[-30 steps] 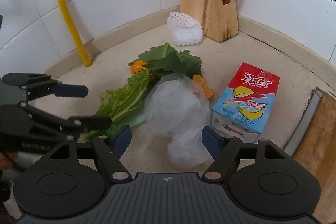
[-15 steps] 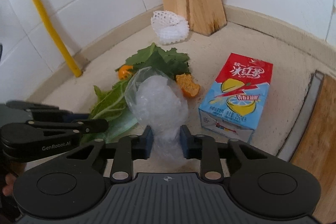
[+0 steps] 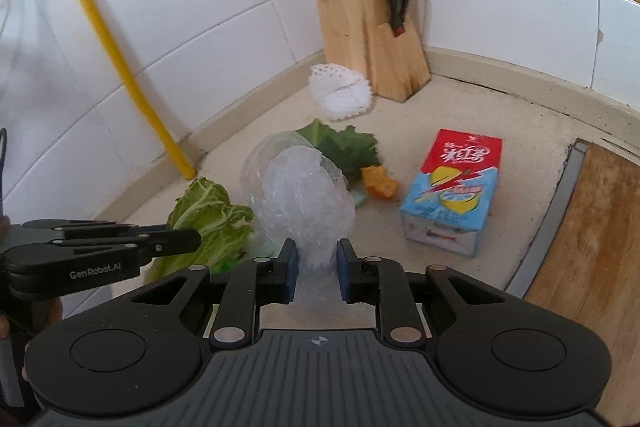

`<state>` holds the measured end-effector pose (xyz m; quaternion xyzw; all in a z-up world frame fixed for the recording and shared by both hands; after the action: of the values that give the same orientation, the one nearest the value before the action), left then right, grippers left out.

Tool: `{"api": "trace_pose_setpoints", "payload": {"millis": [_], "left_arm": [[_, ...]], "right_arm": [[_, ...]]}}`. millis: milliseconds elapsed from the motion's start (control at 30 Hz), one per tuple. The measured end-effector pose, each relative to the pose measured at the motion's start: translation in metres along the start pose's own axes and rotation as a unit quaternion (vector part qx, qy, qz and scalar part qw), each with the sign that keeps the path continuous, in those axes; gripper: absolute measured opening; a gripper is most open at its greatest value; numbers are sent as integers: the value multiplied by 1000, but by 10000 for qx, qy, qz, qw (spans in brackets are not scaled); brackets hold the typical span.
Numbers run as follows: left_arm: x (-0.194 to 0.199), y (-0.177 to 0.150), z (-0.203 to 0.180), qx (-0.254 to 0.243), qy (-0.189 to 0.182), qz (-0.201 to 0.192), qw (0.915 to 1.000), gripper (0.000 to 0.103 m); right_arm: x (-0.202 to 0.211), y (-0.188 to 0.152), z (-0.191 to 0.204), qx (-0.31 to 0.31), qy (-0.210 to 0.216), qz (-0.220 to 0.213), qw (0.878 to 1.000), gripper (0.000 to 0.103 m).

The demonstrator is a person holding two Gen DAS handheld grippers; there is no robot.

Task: Collect trash
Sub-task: 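Lift the held plastic bag and cabbage leaves with both tools off the counter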

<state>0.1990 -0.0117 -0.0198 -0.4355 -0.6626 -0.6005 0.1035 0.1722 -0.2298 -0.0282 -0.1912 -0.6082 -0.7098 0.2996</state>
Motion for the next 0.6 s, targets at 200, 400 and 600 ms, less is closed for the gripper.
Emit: {"api": "trace_pose_setpoints", "payload": {"millis": [200, 400, 600], "left_arm": [[18, -7, 10, 85, 2, -138, 9999, 4], [34, -9, 13, 67, -9, -299, 9995, 4], [24, -25, 17, 203, -69, -57, 9998, 15]], "right_arm": [[8, -2, 20, 105, -73, -61, 9999, 26], [13, -4, 35, 183, -92, -106, 9997, 26], [17, -8, 44, 256, -239, -133, 9993, 26]]}}
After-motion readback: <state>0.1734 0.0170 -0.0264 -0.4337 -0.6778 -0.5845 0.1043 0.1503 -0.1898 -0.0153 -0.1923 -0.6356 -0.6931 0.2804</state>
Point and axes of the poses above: each gripper's, at about its wrist camera, not at the fingertips, and x roughly against the way its jaws point, z to its left, y to its top, the point moved 2 cm from there along -x, roughly the way its jaws point, and after that the axes turned 5 degrees about -y, right-handed, at the moved point
